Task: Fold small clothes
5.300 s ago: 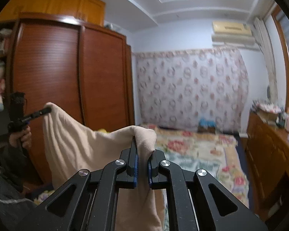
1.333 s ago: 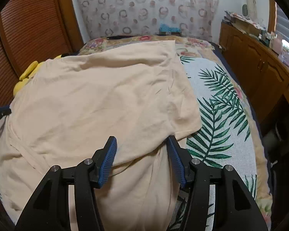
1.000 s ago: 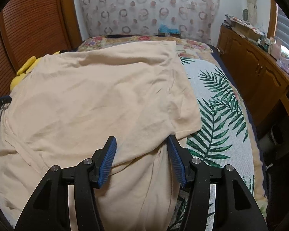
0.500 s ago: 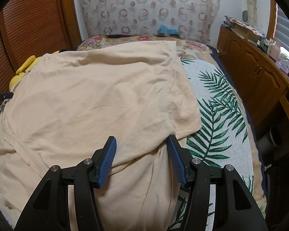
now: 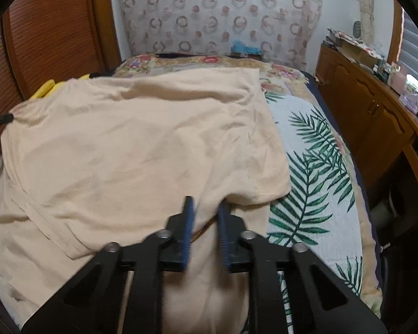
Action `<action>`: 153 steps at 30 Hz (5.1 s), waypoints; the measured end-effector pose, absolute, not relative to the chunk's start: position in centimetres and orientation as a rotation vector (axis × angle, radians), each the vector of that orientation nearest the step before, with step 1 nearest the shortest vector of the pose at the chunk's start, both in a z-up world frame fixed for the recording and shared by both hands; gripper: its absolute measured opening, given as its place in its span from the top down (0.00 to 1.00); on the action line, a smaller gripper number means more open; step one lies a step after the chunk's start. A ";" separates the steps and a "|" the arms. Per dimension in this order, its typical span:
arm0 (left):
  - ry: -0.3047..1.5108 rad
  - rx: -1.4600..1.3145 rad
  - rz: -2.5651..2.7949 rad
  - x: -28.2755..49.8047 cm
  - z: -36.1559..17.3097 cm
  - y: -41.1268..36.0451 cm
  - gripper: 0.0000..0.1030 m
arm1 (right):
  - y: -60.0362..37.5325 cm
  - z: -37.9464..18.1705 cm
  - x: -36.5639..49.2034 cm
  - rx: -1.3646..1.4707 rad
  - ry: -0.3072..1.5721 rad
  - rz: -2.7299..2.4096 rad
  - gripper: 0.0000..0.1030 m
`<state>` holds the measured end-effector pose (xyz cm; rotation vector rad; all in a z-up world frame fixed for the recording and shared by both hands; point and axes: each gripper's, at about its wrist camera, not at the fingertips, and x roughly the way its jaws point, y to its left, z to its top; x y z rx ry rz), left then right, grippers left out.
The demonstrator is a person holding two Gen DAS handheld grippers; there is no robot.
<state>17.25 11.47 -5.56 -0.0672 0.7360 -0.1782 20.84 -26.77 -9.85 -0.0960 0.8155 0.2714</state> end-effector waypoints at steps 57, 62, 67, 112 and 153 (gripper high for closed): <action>0.764 -0.072 -0.061 3.0 -9.1 14.6 0.50 | -22.8 -5.3 9.9 -0.195 0.688 0.413 0.45; 0.787 -0.075 -0.053 3.1 -10.0 14.8 0.50 | -21.6 -7.3 10.8 -0.217 0.733 0.424 0.45; 0.802 -0.080 -0.047 3.1 -10.5 15.0 0.50 | -20.7 -9.6 11.4 -0.241 0.785 0.431 0.45; 0.679 -0.135 -0.227 2.2 -6.9 10.8 0.98 | -21.3 -12.2 11.3 -0.212 0.809 0.414 0.38; 0.590 0.107 -0.699 5.5 3.1 -12.9 0.58 | -30.3 -5.6 6.4 -0.006 0.661 0.343 0.38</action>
